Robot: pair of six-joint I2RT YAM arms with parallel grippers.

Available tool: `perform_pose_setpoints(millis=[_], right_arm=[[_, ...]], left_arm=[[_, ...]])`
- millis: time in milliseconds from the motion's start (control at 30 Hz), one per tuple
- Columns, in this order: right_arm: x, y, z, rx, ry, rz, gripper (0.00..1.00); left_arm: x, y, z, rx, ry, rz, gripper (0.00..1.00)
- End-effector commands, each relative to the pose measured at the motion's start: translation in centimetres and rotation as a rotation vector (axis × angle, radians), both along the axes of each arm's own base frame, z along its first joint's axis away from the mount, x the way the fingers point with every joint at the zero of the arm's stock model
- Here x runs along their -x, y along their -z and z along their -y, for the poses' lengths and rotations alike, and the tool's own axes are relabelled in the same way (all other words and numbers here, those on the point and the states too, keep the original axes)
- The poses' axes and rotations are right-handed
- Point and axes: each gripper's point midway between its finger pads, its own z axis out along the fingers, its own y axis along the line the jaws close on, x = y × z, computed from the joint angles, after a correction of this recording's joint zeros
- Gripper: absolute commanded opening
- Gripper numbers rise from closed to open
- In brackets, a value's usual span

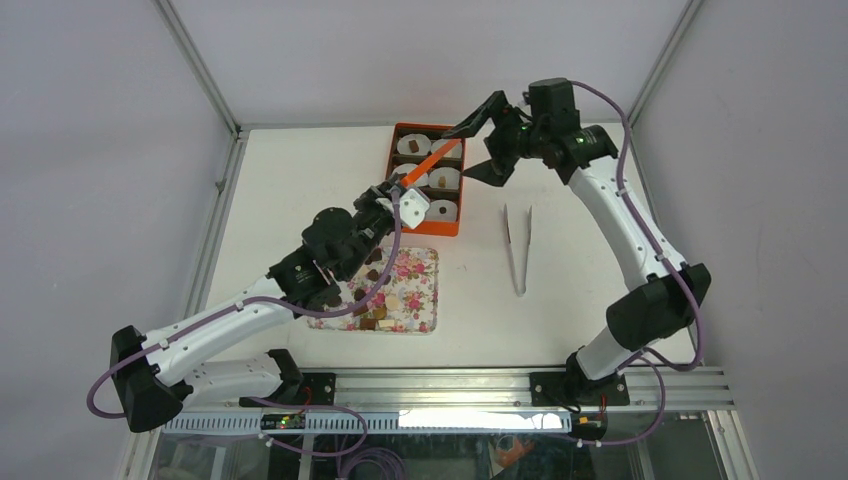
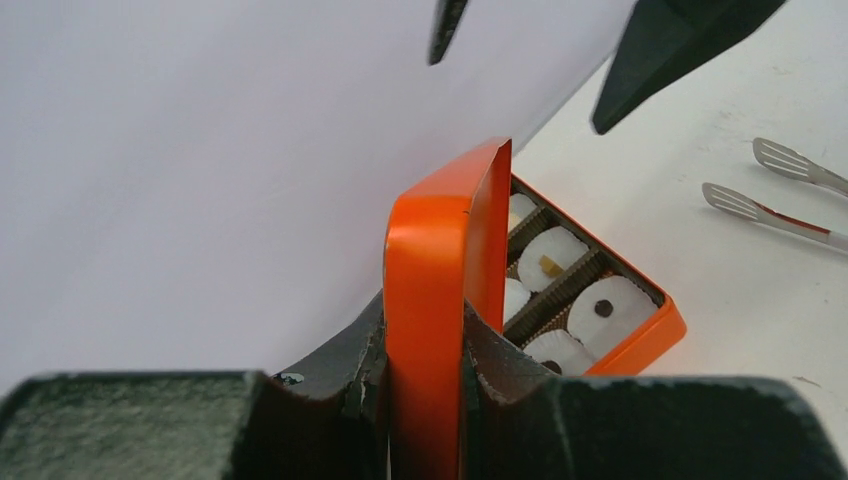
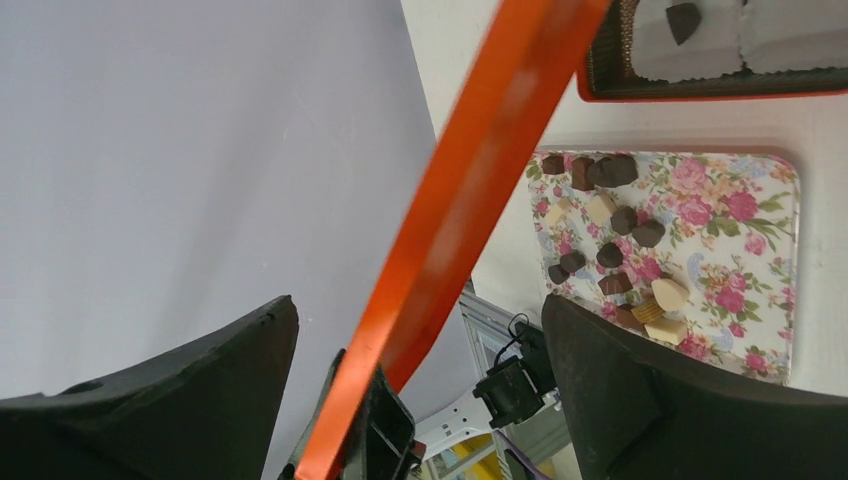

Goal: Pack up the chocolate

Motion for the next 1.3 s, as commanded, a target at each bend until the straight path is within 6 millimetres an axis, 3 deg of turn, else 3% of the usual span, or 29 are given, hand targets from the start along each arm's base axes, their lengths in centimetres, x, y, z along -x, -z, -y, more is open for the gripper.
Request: perform_pose_setpoints(millis=[0, 233, 433, 767, 967, 1267], right_arm=[[2.1, -3.2, 1.7, -0.104, 0.001, 0.025, 0.97], [2.0, -4.7, 2.1, -0.182, 0.018, 0.011, 0.99], [1.1, -4.2, 0.9, -0.251, 0.029, -0.061, 0.99], [0.6, -3.2, -3.6, -0.291, -0.057, -0.13, 0.94], [0.3, -2.9, -5.7, -0.313, -0.092, -0.146, 0.72], [-0.1, -3.0, -6.2, -0.319, -0.09, -0.143, 0.32]], left_arm=[[1.2, -7.2, -0.3, 0.092, 0.037, 0.224, 0.0], [2.2, -9.2, -0.3, 0.066, 0.086, 0.299, 0.0], [2.8, -10.1, -0.7, 0.083, 0.098, 0.326, 0.0], [3.5, -10.1, -1.0, 0.064, 0.12, 0.337, 0.0], [3.6, -9.4, -1.0, 0.054, 0.129, 0.317, 0.0], [3.7, -8.9, -0.9, 0.046, 0.142, 0.305, 0.0]])
